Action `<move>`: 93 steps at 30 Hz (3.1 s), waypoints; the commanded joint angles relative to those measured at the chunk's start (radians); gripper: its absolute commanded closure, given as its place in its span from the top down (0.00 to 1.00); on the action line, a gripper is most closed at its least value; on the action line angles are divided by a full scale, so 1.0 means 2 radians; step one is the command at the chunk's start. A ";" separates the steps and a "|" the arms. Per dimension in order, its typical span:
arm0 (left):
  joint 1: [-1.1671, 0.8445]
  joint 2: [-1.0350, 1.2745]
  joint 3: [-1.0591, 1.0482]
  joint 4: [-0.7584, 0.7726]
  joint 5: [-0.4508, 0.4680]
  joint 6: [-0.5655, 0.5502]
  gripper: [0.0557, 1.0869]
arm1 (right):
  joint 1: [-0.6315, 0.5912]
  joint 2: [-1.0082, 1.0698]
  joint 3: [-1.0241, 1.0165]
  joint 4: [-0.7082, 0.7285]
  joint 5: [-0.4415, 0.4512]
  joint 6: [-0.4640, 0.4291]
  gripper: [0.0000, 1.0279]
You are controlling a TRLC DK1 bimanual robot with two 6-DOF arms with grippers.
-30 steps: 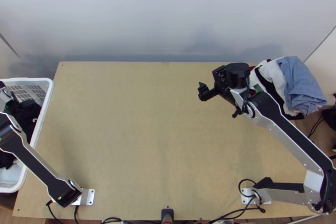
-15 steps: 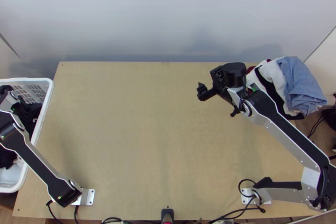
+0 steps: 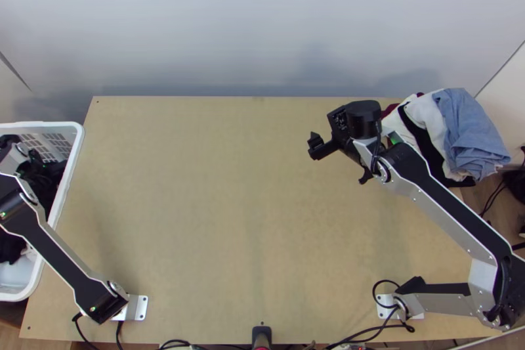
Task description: Fold the t-shirt
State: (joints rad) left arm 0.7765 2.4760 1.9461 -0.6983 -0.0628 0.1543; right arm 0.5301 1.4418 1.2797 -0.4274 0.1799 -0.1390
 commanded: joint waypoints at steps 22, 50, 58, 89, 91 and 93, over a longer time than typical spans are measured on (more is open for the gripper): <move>-0.029 -0.242 0.149 -0.171 0.010 0.017 0.04 | 0.003 -0.014 0.006 0.003 0.003 0.012 0.95; -0.578 -0.354 0.172 -0.219 -0.154 -0.019 0.04 | -0.081 -0.189 -0.241 0.131 0.004 0.066 0.95; -0.717 -0.324 0.171 -0.186 -0.165 -0.034 0.04 | -0.107 -0.219 -0.295 0.138 0.004 0.087 0.95; -0.989 -0.142 0.198 0.023 -0.110 0.024 0.96 | -0.271 -0.251 -0.461 0.229 -0.002 0.089 0.95; -0.990 -0.140 0.197 0.029 -0.112 0.024 0.96 | -0.274 -0.248 -0.459 0.234 -0.002 0.088 0.95; -0.986 -0.140 0.197 0.030 -0.128 0.026 0.96 | -0.283 -0.243 -0.457 0.243 -0.002 0.087 0.95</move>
State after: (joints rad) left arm -1.1858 2.1483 2.3394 -0.6632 -0.2916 0.2031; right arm 0.0063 0.9390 0.3729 0.0132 0.1761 0.0410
